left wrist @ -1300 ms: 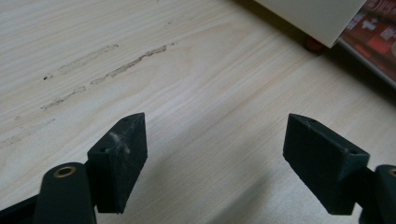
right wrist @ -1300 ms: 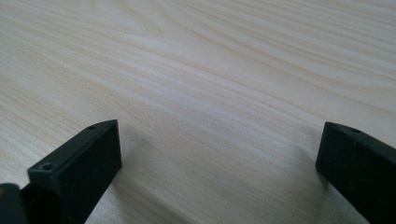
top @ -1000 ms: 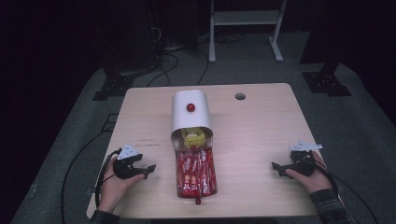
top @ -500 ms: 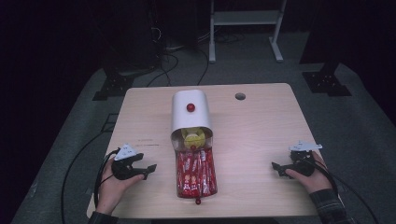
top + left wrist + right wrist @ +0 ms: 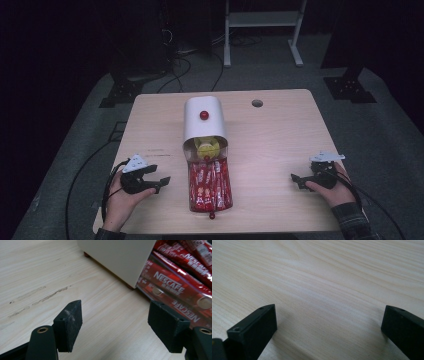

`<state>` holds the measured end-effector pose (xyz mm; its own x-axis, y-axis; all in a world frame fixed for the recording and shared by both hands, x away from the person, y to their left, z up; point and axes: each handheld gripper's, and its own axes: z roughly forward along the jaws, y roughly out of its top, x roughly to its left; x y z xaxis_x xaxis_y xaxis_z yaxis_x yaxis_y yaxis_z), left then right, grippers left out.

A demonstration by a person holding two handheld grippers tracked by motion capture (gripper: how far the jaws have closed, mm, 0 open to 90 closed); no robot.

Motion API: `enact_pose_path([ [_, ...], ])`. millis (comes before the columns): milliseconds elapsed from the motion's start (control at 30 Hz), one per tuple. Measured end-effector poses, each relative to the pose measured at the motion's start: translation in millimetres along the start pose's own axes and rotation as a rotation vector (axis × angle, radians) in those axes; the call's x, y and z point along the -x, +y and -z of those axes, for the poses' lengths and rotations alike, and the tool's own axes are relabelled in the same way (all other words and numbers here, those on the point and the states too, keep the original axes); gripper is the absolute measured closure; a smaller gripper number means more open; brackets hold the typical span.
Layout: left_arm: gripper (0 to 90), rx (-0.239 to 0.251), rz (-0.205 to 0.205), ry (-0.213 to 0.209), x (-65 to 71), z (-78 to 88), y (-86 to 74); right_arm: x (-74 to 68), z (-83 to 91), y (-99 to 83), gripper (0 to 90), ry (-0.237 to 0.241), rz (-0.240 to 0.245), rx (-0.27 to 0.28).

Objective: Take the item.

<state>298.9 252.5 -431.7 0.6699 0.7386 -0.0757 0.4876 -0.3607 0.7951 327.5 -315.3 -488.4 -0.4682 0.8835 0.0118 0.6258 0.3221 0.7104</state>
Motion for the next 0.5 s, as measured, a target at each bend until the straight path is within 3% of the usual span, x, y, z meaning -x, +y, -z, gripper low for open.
enact_pose_path([
  [500,28.6,0.032,-0.029,-0.044,16.7,4.3,12.6,0.0,0.0,0.0,0.0,0.0,0.0,0.0],
])
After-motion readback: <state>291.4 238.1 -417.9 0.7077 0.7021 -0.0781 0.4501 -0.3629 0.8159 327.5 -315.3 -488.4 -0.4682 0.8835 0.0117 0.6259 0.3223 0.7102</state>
